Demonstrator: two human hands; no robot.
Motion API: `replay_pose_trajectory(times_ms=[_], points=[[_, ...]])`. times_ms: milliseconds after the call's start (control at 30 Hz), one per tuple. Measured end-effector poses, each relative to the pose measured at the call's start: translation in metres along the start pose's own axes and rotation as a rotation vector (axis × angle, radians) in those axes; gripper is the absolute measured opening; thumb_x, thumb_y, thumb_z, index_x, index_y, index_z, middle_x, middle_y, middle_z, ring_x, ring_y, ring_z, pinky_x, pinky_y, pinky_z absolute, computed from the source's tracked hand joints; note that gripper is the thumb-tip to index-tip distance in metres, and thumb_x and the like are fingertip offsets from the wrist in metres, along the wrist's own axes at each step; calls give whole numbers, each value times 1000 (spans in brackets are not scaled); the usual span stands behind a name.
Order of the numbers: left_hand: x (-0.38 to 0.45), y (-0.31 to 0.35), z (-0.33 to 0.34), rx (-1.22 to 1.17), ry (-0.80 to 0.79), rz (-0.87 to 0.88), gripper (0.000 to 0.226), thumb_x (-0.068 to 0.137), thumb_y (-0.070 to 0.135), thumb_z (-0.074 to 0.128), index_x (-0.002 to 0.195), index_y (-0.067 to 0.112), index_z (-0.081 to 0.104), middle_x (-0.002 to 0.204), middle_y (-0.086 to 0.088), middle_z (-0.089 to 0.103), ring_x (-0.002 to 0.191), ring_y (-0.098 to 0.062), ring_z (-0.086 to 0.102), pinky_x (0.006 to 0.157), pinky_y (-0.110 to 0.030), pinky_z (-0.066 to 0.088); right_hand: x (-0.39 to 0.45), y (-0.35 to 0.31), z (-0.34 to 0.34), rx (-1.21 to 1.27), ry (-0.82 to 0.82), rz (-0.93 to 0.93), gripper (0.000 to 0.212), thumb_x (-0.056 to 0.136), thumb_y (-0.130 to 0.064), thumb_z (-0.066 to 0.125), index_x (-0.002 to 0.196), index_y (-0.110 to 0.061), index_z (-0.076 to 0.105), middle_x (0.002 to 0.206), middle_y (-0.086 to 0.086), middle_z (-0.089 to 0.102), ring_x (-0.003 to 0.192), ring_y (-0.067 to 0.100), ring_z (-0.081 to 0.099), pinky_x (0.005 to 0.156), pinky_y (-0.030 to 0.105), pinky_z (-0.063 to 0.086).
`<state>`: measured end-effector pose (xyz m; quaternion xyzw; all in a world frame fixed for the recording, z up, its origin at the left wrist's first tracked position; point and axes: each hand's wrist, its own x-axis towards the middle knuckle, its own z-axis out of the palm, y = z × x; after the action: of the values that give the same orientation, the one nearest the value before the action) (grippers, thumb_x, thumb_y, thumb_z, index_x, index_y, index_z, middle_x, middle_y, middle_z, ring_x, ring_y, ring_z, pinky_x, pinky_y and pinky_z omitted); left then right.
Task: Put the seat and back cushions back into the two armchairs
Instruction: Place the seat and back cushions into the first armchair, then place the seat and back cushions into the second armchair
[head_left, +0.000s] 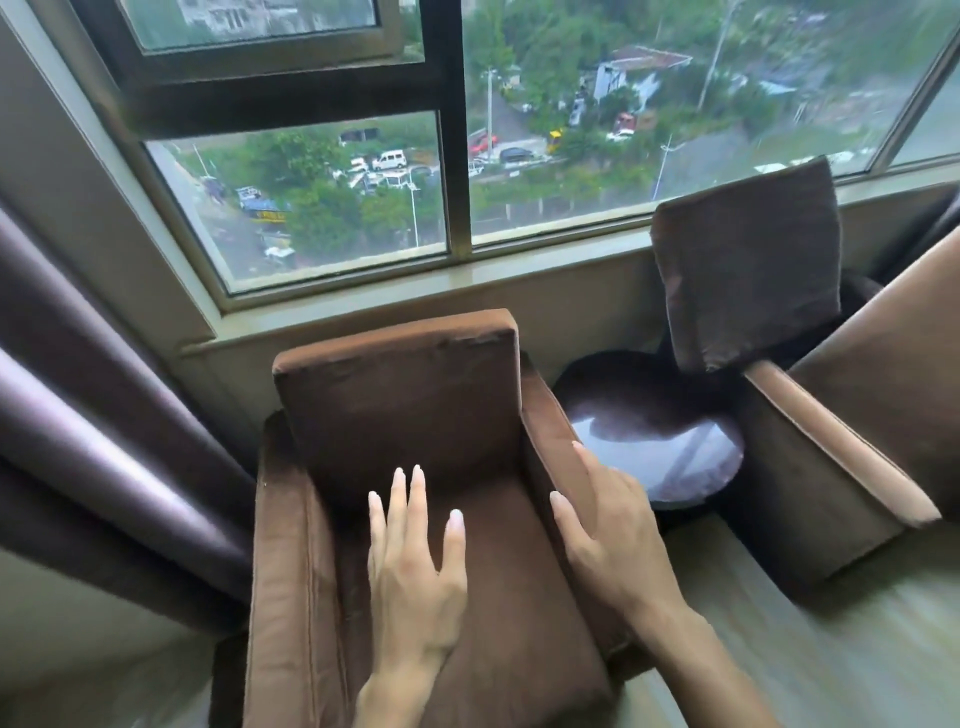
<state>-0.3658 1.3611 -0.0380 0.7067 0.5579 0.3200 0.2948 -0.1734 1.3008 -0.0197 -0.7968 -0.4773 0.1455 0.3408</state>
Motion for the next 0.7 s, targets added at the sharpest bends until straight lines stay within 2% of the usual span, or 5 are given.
replay_pose_trajectory(times_ms=[67,167,333,533,700], points=[[-3,8,-2,-36,6,1,72,87,71,24,155,49,13,165,27,9,154,1,-7,121,-24,4,-9,0,-13,53,46,38,67,93,-53,50,154,-25,45,147,-7,57,138,22,48,118,44,38],[-9,21,5,-61,-23,15,77,87,71,27,158,42,19,163,28,15,155,0,-2,122,-26,8,-26,11,-35,97,100,115,61,96,-45,60,152,-23,47,140,-5,60,132,18,50,113,35,39],[-38,53,41,-59,-171,52,70,95,62,36,159,40,20,165,26,19,155,-1,0,125,-32,16,-61,51,-76,116,151,247,57,99,-39,62,152,-23,48,134,-2,63,132,15,48,102,20,31],[-99,113,79,-41,-279,138,69,94,59,39,159,40,23,163,29,21,155,-2,3,126,-39,22,-110,111,-148,166,230,348,55,100,-41,59,152,-28,48,139,0,61,135,13,47,104,22,34],[-160,170,130,-73,-315,183,63,101,48,51,158,36,27,163,21,28,156,-10,9,126,-39,19,-158,164,-225,228,326,368,51,101,-40,58,150,-28,50,136,1,63,132,15,49,108,28,39]])
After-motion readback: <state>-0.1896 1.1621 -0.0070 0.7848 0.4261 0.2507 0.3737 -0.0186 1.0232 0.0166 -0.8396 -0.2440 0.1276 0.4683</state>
